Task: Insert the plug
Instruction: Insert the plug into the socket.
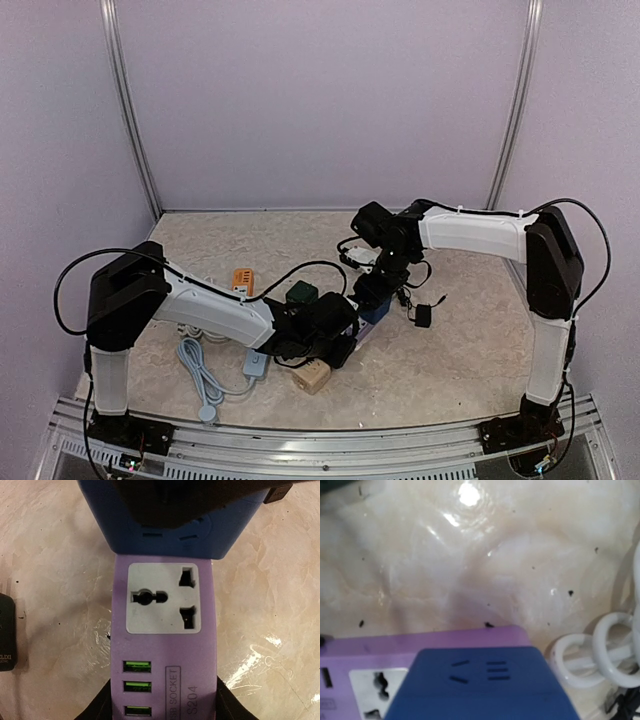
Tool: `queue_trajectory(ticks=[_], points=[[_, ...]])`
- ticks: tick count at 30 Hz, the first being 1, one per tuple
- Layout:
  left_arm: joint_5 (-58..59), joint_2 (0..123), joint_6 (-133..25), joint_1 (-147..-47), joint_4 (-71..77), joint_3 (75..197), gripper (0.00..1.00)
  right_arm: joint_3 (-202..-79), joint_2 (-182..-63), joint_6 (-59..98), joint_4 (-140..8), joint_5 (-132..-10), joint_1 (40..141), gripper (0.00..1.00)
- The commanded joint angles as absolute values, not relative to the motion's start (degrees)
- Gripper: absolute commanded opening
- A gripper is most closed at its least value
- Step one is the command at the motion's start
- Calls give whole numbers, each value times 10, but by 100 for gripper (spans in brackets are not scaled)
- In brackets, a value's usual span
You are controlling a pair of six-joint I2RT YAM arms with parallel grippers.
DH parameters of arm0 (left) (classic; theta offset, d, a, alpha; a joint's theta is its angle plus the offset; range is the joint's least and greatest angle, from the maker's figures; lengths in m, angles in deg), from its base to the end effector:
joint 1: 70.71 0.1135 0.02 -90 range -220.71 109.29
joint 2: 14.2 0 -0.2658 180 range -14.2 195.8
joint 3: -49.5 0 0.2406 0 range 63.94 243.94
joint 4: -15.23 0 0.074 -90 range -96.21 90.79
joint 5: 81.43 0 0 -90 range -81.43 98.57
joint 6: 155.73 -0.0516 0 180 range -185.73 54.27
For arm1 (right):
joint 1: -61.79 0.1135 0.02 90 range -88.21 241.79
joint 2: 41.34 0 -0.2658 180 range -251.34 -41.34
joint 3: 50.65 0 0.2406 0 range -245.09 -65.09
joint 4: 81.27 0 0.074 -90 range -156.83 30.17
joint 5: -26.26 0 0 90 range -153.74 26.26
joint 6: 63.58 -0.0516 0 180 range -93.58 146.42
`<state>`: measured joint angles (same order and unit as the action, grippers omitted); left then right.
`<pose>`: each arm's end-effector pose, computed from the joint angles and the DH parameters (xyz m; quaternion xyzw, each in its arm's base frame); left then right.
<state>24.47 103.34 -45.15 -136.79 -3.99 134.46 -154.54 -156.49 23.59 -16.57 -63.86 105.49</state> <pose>0.1841 -0.3801 0.1225 0.3202 0.8806 -0.1273 0.3254 0.2887 0.2760 0.1853 -0.3466 0.9300 0.0492 0.1119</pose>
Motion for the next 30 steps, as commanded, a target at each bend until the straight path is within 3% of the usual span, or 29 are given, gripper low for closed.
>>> queue_trajectory(ticks=[1,11,16,20,24,30], points=[[236,1014,-430,-1361,-68,1340,21,-1447,-1733,220,-188,-651,1101,0],[239,1013,-433,-1359,-71,1344,21,-1473,-1700,223,-171,-667,1101,0],[239,1009,-433,-1360,-68,1344,27,-1481,-1695,222,-153,-642,1101,1],[241,1004,-435,-1360,-63,1341,40,-1485,-1682,221,-148,-642,1101,2],[240,1003,-443,-1358,-62,1345,65,-1497,-1674,220,-139,-642,1101,4],[241,996,-444,-1358,-62,1346,79,-1498,-1673,219,-133,-642,1101,5]])
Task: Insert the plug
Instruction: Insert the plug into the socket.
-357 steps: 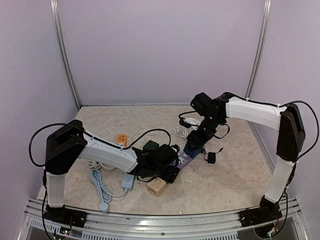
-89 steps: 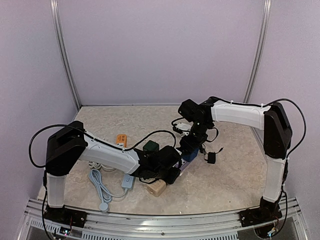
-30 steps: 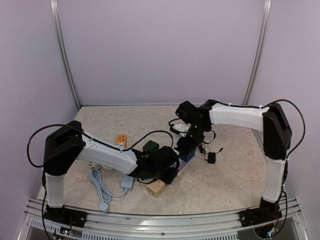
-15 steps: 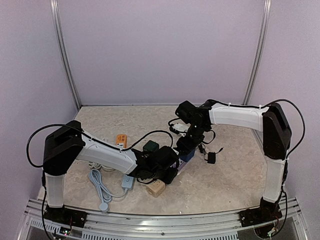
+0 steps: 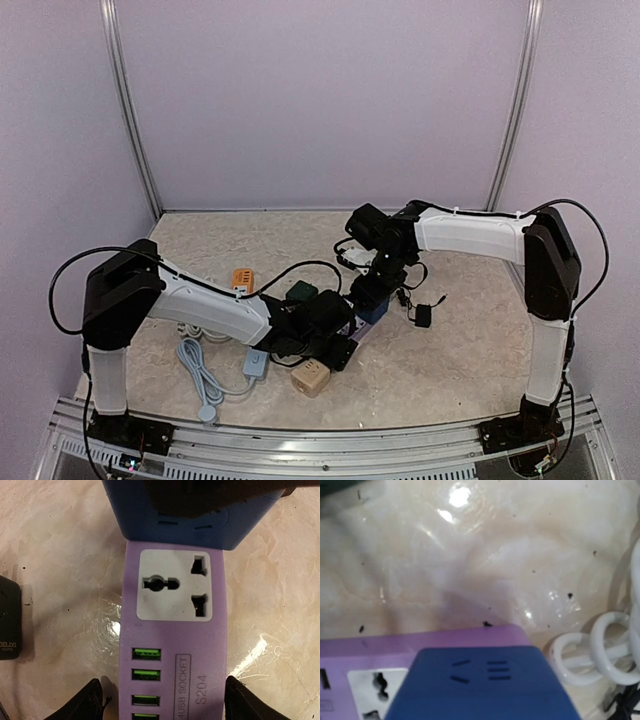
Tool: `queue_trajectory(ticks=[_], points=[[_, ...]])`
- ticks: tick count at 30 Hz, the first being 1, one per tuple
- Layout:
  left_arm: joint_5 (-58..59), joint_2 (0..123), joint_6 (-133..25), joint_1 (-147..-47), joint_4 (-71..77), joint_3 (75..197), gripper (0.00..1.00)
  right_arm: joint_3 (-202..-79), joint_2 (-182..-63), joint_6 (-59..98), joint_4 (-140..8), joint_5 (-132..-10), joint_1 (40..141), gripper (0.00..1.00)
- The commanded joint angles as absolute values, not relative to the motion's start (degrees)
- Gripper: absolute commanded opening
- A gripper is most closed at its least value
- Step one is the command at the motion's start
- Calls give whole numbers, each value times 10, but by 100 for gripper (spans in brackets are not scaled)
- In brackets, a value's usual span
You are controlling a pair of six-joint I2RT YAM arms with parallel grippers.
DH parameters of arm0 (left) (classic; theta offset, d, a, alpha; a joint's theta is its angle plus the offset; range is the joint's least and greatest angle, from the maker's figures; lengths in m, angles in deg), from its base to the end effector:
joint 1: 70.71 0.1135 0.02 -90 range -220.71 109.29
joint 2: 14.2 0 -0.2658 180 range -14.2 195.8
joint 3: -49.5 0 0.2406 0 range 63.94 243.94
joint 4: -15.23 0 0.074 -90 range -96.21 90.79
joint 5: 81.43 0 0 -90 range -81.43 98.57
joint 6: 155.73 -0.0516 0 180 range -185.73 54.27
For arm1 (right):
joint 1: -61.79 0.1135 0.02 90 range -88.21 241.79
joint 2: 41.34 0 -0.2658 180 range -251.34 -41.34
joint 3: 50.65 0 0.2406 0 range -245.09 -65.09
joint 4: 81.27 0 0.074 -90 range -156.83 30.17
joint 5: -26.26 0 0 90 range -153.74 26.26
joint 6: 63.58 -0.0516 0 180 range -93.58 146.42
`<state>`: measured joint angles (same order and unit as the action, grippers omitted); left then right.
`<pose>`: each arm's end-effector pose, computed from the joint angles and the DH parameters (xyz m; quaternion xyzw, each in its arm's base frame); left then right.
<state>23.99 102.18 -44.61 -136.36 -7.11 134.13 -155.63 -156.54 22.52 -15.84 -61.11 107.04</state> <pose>0.1837 -0.3727 0.1248 0.3189 0.8881 -0.1171 0.3097 0.2840 0.2832 0.1897 -0.3475 0.9290 0.0312 0.1230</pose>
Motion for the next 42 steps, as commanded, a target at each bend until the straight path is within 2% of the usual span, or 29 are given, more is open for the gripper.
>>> queue_trajectory(ticks=[1,5,9,22,29,36,42], points=[[241,996,-444,-1358,-62,1346,80,-1499,-1671,220,-132,-642,1101,6],[238,996,-440,-1358,-62,1343,85,-1495,-1663,219,-131,-630,1101,9],[237,993,-436,-1358,-61,1338,92,-1493,-1659,219,-126,-626,1102,15],[234,987,-433,-1358,-54,1324,99,-1501,-1642,223,-114,-608,1101,63],[236,982,-436,-1358,-56,1325,99,-1503,-1622,222,-125,-608,1101,81],[238,966,-441,-1359,-61,1326,99,-1516,-1607,219,-127,-607,1101,94],[241,961,-443,-1359,-68,1332,99,-1538,-1582,214,-129,-607,1100,100]])
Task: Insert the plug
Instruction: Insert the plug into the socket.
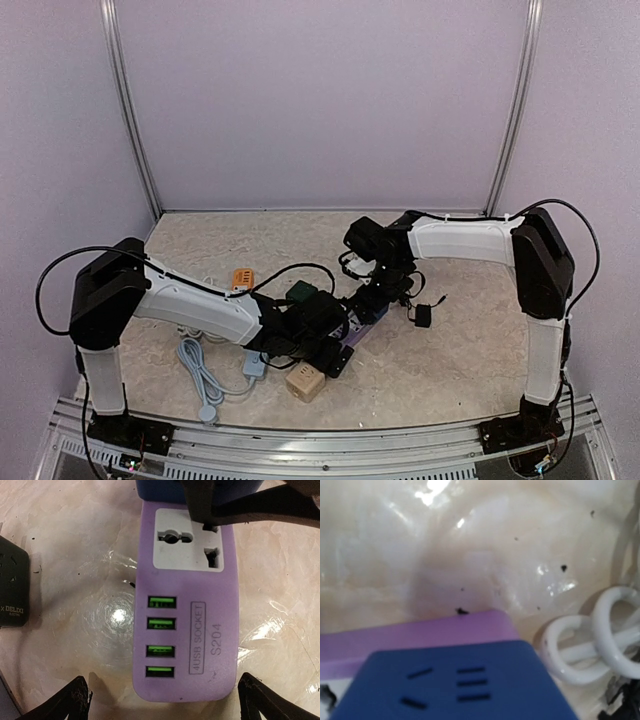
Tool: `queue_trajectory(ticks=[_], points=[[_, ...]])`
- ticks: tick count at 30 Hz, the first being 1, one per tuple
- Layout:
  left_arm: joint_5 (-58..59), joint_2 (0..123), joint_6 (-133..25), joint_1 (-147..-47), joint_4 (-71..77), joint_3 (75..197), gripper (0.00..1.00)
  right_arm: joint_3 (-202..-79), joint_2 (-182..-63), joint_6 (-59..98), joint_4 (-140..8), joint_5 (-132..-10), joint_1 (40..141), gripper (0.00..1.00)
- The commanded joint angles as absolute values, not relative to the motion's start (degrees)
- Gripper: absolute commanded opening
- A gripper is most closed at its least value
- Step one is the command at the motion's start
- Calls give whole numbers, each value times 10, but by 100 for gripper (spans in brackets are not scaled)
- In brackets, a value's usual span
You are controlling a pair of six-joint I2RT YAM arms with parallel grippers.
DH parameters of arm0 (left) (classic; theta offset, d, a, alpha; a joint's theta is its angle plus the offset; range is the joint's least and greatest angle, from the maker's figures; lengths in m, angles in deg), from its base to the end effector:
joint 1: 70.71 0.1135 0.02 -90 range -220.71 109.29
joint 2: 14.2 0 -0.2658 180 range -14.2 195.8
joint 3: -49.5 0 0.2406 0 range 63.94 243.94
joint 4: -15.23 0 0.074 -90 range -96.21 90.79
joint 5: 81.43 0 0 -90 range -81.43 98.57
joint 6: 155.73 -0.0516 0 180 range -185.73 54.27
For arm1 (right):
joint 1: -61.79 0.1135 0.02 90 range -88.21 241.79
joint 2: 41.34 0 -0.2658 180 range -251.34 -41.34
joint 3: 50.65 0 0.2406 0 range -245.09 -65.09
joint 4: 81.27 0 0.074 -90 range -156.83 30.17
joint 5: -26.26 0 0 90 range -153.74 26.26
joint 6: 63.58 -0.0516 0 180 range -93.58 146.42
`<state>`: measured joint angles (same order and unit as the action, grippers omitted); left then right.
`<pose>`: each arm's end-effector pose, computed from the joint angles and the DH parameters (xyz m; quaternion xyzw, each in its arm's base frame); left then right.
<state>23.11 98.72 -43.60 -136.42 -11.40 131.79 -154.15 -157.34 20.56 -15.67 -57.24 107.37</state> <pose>0.1754 -0.3571 0.1315 0.3202 0.8970 -0.1065 0.2856 0.2822 0.2796 0.1777 -0.3318 0.9360 -0.0059 0.1177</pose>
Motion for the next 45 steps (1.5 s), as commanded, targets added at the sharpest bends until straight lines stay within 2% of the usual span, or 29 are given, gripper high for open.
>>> queue_trajectory(ticks=[1,9,20,31,38,45], points=[[241,960,-443,-1358,-68,1332,99,-1541,-1576,213,-130,-608,1100,100],[238,949,-441,-1359,-71,1333,99,-1555,-1522,205,-137,-614,1097,100],[233,906,-439,-1360,-95,1346,99,-1541,-1508,201,-147,-620,1097,97],[246,821,-424,-1355,-143,1328,99,-1540,-1518,201,-152,-631,1097,81],[251,799,-419,-1350,-143,1310,99,-1538,-1531,202,-148,-624,1097,54],[253,804,-417,-1350,-138,1308,99,-1525,-1547,211,-143,-617,1096,50]])
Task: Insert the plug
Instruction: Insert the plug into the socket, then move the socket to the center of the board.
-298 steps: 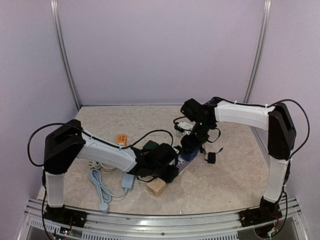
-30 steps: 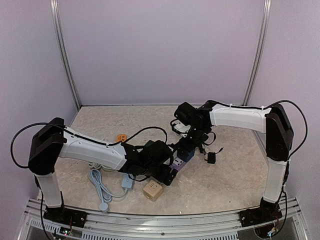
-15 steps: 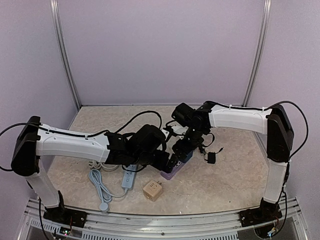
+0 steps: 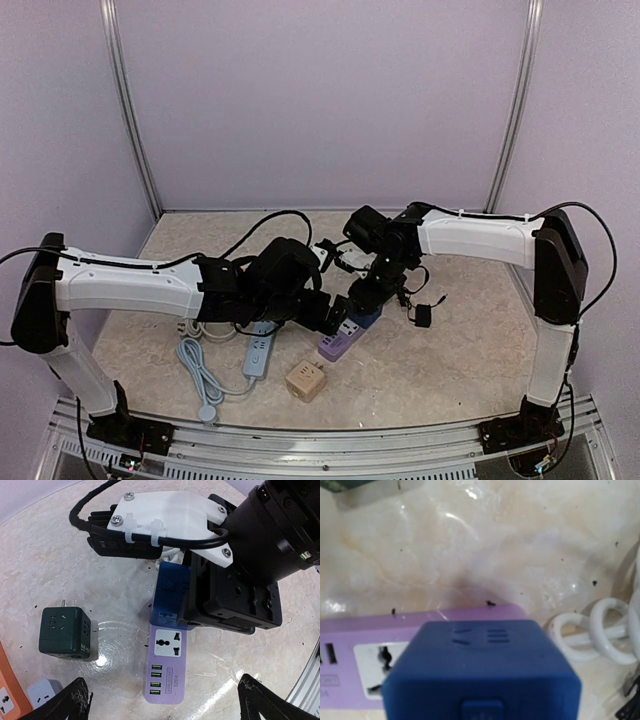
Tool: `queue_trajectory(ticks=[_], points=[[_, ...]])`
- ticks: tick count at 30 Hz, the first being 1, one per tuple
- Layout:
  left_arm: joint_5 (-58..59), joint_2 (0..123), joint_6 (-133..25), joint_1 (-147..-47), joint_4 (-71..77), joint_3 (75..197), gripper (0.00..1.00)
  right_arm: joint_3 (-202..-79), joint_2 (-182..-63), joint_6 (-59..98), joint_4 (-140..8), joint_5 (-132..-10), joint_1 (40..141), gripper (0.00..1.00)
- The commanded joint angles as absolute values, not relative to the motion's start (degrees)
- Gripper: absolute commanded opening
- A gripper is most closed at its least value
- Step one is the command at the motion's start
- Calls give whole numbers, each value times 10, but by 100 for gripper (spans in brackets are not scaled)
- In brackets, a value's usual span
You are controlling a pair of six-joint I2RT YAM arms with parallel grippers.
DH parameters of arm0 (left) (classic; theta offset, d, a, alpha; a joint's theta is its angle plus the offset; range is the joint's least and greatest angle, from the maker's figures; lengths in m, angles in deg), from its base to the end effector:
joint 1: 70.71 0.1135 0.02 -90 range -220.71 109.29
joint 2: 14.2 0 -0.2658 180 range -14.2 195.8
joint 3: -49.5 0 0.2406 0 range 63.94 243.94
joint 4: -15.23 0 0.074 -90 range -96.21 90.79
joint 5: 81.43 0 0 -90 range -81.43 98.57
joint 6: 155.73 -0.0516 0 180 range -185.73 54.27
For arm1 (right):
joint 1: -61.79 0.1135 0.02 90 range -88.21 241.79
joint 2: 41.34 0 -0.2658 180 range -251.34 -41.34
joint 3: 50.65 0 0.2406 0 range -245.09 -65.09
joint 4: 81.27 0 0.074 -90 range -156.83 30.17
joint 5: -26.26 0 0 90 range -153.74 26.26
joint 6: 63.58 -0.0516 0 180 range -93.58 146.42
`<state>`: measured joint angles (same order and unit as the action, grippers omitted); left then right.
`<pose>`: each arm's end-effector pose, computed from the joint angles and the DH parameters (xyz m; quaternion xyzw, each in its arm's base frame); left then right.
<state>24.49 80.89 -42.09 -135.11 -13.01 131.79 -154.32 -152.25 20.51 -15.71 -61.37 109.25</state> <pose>0.1733 -0.3289 0.2438 0.2601 0.8649 -0.1945 0.3827 0.2657 0.2864 0.2115 -0.3477 0.9254 0.0489 0.1428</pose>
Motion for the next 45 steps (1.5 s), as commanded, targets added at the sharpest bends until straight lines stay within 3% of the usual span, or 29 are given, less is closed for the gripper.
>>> queue_trajectory(ticks=[1,13,23,37,42,45], points=[[253,805,-417,-1349,-137,1308,99,-1525,-1547,210,-143,-611,1096,49],[250,804,-416,-1346,-131,1301,99,-1581,-1554,197,-151,-549,1025,45],[252,802,-404,-1346,-131,1291,99,-1677,-1602,188,-145,-525,938,47],[264,775,-364,-1316,-150,1266,99,-1694,-1615,180,-179,-510,836,70],[262,763,-353,-1306,-149,1255,99,-1680,-1557,188,-201,-533,830,99],[267,762,-348,-1303,-150,1254,99,-1631,-1486,179,-238,-521,834,100]])
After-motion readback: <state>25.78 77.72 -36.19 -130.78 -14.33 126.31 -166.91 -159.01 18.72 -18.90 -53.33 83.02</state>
